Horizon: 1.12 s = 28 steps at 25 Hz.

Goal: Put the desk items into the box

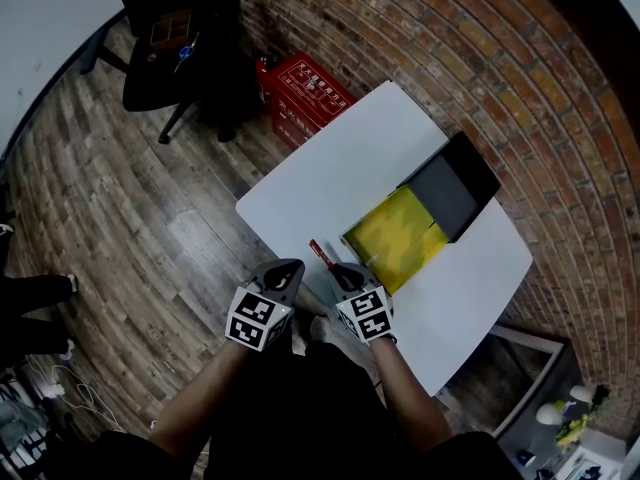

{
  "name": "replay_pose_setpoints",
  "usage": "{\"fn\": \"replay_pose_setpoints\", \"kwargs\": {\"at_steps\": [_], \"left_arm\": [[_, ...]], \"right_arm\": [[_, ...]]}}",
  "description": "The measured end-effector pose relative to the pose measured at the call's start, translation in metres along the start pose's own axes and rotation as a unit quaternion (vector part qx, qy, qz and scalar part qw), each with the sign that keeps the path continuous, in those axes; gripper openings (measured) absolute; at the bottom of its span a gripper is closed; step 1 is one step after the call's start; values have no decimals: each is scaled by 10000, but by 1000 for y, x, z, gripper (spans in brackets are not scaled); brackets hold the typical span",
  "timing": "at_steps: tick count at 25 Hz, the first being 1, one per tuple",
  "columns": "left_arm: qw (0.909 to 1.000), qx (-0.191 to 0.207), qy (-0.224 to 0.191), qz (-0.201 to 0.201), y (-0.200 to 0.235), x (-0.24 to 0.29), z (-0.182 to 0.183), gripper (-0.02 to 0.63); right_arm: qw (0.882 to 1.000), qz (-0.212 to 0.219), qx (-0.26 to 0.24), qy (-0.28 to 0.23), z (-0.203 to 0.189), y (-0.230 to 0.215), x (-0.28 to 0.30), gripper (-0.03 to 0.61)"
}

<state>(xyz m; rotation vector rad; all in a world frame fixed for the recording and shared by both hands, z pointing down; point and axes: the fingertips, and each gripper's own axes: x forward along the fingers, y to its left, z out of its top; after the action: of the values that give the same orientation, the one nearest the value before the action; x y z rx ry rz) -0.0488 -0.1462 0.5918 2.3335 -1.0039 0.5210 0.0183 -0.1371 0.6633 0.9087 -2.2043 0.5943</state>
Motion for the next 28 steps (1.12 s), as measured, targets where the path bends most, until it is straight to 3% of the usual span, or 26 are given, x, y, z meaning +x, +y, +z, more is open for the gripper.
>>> {"fn": "replay_pose_setpoints", "kwargs": {"at_steps": [13,28], "left_arm": [[9993,292,-231,-76,-17,12,37,14],[9975,473,-327,-405,-54,43,54,14]], "right_arm": [[9968,-345,221,-680,31,-30,-51,60],[9963,-810,-27,-269,-1,-93,-80,60]]}}
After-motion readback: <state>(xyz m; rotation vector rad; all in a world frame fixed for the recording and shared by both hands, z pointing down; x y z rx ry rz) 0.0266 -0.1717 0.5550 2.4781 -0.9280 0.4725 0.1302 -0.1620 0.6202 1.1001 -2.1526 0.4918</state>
